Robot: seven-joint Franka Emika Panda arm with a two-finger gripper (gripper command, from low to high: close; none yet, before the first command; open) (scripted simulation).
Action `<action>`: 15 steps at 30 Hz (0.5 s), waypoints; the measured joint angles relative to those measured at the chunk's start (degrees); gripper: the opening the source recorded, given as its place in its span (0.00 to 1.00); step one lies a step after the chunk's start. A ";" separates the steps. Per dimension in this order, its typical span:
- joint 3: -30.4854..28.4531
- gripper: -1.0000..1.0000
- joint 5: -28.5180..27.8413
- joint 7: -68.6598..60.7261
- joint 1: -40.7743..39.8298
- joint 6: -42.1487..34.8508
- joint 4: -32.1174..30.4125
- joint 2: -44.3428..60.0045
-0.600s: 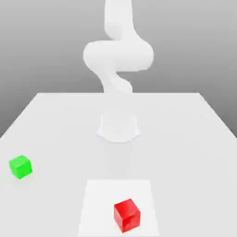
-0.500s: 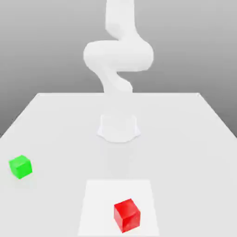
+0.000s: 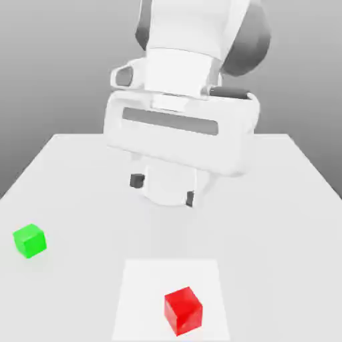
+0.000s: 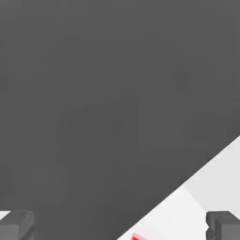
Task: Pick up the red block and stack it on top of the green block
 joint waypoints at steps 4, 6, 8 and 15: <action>0.23 0.50 -0.50 9.01 -0.24 3.07 -1.75 7.29; 0.44 0.50 0.15 12.84 -0.10 4.66 -2.65 10.75; 0.46 0.50 1.64 16.10 0.31 6.36 -3.60 14.05; -4.59 0.00 -3.41 23.75 4.38 16.08 -2.63 27.09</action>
